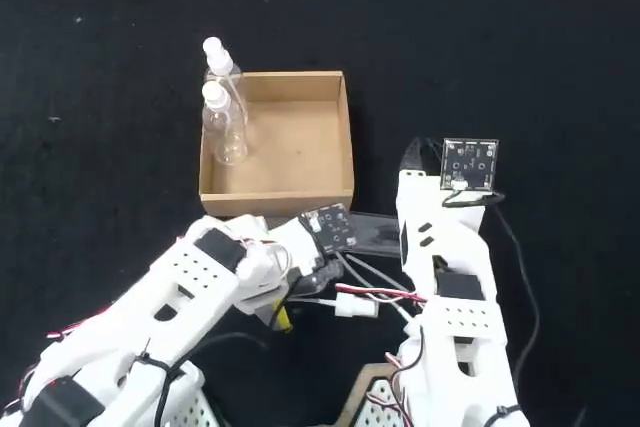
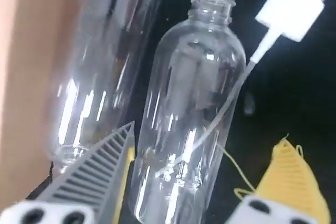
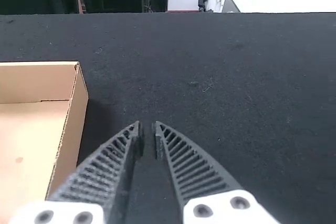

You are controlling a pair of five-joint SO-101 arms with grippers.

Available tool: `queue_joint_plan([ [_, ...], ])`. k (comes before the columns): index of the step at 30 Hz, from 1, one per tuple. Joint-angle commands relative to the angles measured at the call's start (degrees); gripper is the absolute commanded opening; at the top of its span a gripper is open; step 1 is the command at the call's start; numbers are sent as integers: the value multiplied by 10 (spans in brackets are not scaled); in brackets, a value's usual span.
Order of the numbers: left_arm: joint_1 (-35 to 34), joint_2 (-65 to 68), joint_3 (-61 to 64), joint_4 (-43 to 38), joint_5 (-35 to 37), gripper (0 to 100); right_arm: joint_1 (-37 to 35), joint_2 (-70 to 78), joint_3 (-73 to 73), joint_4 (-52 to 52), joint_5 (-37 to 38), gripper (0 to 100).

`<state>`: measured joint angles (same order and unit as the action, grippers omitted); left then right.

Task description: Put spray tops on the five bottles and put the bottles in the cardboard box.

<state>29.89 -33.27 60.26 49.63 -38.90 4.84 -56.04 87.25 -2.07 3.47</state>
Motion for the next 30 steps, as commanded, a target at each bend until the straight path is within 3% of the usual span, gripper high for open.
queue_joint_plan([
  [1, 16, -23, -21, 6, -3, 273, 5, -4, -22, -14, 1, 25],
  [8, 3, -7, -61, 7, 68, 273, -7, -4, -20, -14, 4, 25],
  [12, 0, 25, -61, 4, 68, 272, -9, -4, -21, -14, 4, 25],
  [18, -1, 60, -64, 4, 68, 152, 17, -5, -22, -15, -1, 22],
  [22, 4, 60, -62, 4, 68, 138, 26, -6, -23, -15, -15, 23],
  [30, 0, 59, -100, 92, 67, 137, 25, -4, -27, -15, -19, 25],
])
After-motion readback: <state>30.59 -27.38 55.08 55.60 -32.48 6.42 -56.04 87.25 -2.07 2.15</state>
